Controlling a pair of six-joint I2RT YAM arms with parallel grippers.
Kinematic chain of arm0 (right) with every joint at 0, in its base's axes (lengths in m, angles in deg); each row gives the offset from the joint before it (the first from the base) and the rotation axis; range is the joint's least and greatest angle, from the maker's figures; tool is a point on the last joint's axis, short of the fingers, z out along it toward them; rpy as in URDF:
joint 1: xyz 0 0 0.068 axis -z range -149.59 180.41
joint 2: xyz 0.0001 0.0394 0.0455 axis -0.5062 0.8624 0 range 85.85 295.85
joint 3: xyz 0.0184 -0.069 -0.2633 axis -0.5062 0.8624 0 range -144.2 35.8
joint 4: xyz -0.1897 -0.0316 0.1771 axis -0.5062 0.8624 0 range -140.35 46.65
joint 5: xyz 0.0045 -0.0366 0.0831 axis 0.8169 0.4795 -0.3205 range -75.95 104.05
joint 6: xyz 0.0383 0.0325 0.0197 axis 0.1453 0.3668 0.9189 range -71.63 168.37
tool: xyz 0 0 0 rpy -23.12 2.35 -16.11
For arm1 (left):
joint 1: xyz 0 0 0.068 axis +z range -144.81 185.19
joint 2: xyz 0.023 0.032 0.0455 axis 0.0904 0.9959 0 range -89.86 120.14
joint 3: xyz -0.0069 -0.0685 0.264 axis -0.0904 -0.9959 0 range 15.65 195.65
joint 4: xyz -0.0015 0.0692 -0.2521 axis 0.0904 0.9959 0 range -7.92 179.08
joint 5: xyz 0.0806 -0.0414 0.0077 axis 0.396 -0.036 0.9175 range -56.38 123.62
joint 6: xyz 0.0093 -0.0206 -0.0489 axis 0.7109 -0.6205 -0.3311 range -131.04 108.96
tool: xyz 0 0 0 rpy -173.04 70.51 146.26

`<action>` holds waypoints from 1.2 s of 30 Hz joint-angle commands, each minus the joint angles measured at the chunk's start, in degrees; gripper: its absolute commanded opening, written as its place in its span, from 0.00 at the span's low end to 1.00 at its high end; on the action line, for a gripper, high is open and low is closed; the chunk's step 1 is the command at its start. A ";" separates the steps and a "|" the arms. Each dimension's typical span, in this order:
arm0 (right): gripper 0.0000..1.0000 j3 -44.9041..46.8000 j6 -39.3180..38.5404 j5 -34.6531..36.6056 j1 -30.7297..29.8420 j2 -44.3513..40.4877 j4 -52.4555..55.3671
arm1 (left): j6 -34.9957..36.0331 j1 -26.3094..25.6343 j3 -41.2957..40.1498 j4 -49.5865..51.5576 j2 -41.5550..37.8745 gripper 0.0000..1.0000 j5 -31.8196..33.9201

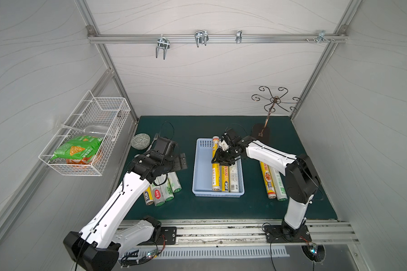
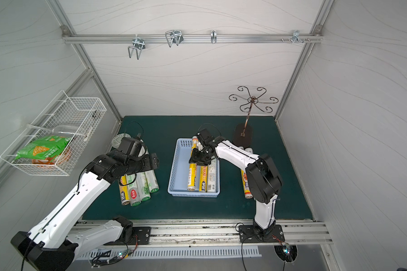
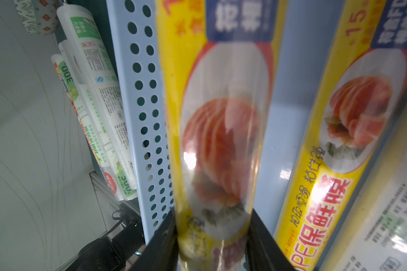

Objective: Put the plastic wrap into the basket
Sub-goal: Place the plastic wrap in the basket.

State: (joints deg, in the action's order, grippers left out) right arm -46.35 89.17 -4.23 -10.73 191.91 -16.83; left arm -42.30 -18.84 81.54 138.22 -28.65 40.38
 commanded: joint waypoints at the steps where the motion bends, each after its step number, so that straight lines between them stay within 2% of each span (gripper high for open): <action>1: 0.34 0.32 0.81 1.44 -0.70 1.64 -2.05 | -0.46 0.23 -0.05 -1.19 -0.83 0.99 -0.72; 16: 0.35 2.92 1.64 2.20 -2.27 3.87 -4.58 | -0.46 0.29 -0.51 -1.73 -0.48 0.99 -1.14; 26: 0.39 2.13 1.34 3.52 -2.25 5.98 -4.81 | -0.30 0.29 -0.59 -1.82 -0.23 0.99 -1.36; 36: 0.54 0.87 1.06 2.54 -2.60 7.49 -5.48 | -0.22 0.25 -0.59 -1.91 0.32 0.99 -1.49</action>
State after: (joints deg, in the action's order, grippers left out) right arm -43.79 90.41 -1.41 -12.66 198.62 -21.88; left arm -42.70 -18.84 80.67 138.07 -28.63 39.14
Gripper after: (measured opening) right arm 0.531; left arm 0.993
